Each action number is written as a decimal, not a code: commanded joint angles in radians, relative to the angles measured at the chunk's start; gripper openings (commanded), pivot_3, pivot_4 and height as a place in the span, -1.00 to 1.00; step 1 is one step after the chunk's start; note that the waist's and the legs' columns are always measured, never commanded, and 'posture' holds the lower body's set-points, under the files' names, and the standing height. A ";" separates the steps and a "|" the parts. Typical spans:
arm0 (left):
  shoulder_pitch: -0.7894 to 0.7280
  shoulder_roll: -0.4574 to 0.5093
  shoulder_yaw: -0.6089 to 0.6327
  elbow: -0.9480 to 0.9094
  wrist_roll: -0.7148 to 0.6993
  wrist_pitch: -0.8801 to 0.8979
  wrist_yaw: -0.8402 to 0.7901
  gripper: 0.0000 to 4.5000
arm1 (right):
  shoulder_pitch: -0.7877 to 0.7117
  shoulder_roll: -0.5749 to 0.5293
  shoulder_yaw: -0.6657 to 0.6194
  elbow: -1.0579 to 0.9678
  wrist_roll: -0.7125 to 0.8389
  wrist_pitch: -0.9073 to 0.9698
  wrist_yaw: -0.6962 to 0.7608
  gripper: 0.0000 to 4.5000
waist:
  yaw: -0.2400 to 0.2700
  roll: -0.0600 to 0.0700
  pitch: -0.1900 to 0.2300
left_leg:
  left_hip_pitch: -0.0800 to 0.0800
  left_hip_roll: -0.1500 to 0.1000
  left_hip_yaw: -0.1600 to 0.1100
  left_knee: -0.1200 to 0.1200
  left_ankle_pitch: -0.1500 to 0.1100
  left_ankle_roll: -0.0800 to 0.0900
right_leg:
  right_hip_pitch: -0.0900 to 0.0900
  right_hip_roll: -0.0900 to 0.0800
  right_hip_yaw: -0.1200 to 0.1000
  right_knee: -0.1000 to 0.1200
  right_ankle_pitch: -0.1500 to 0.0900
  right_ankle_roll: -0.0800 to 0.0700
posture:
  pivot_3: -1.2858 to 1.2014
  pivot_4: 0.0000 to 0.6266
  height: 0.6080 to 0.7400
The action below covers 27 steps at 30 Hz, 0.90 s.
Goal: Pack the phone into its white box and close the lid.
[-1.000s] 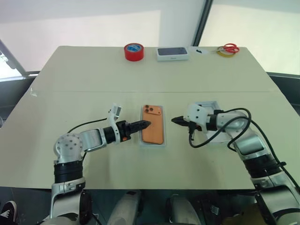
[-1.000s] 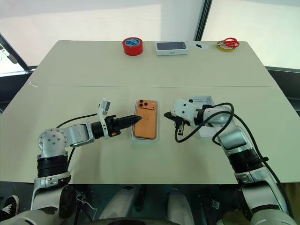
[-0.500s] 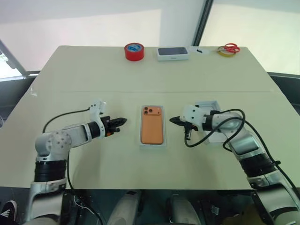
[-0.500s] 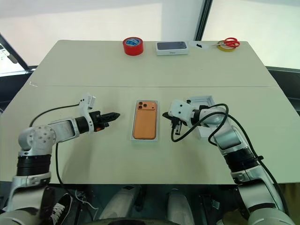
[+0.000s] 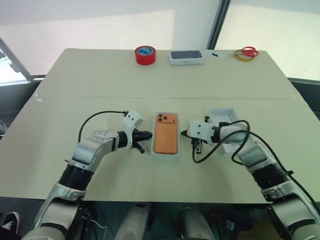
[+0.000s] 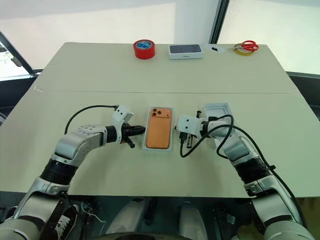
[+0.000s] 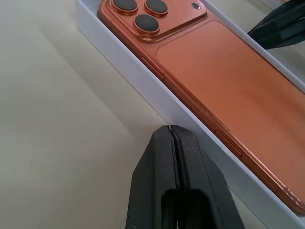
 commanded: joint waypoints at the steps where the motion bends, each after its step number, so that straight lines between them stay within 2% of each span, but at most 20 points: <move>1: -0.027 -0.076 -0.076 0.076 0.028 -0.012 -0.057 -0.98 | 0.032 -0.066 -0.043 -0.040 0.015 0.003 0.031 -1.00 | 0.015 0.000 0.000 | 0.000 0.000 0.000 0.000 0.000 0.000 | 0.000 0.000 0.000 0.000 0.000 0.000 | 0.03 -0.52 0.94; 12: -0.125 -0.303 -0.110 0.283 0.136 -0.140 -0.143 -0.98 | 0.162 -0.209 -0.140 -0.079 0.025 -0.007 0.016 -1.00 | 0.053 0.000 -0.001 | 0.000 -0.005 0.000 0.002 -0.002 0.003 | 0.007 -0.006 -0.004 -0.008 -0.001 -0.001 | 0.03 -0.52 0.94; 19: -0.107 -0.319 -0.128 0.266 0.180 -0.153 -0.188 -0.98 | 0.191 -0.229 -0.173 -0.078 0.028 0.002 0.012 -1.00 | 0.041 0.000 -0.001 | 0.000 -0.006 0.000 0.003 -0.003 0.005 | 0.008 -0.007 -0.005 -0.009 0.000 0.002 | 0.03 -0.52 0.94; 27: -0.109 -0.316 -0.078 0.301 0.213 -0.188 -0.154 -0.98 | 0.220 -0.245 -0.187 -0.101 0.049 0.012 0.042 -1.00 | 0.040 0.000 -0.001 | 0.000 -0.006 -0.001 0.003 -0.003 0.005 | 0.008 -0.007 -0.005 -0.009 -0.001 0.003 | 0.03 -0.52 0.94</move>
